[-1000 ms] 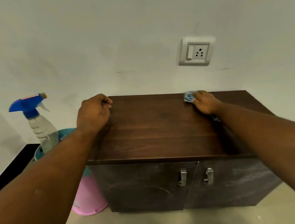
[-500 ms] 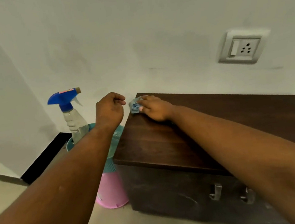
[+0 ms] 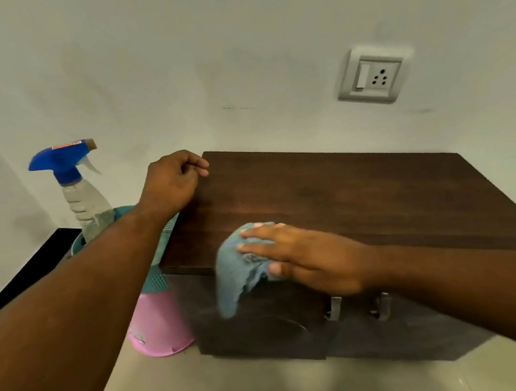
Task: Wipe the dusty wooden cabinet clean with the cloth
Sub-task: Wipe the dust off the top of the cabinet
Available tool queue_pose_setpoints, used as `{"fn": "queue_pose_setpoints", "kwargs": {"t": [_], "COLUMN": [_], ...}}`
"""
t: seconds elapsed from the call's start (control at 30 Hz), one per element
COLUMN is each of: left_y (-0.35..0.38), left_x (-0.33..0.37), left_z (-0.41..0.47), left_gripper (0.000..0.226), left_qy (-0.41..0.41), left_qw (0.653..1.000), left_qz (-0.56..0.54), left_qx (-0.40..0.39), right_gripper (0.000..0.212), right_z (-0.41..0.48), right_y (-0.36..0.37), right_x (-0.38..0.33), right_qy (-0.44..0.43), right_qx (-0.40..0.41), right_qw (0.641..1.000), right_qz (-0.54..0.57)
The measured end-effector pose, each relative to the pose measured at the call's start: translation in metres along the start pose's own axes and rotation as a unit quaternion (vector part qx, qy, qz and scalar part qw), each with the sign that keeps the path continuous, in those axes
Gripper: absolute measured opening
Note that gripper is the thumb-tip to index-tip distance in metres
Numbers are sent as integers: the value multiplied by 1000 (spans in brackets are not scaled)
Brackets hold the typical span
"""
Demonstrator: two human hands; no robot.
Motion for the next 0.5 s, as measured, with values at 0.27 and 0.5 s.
{"fn": "queue_pose_setpoints", "kwargs": {"t": [0.27,0.5], "left_y": [-17,2], "left_x": [18,47], "left_z": [-2,6], "left_gripper": [33,34], "left_qy": [-2,-19], "left_qw": [999,996], "left_qz": [10,-60], "left_qx": [31,56], "right_gripper": [66,61], "right_z": [42,87], "right_y": [-45,18], "right_x": [143,10], "right_qy": [298,89], "right_qx": [86,63], "right_qw": [936,991], "right_qz": [-165,-83]}}
Point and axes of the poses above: each hand's wrist, its own z-axis towards the middle knuckle, its own y-axis out of the palm, x = y × z, the point moved 10 cm from there along z, towards the middle knuckle, and after that the axes turned 10 degrees about x, right-handed, at the moved point
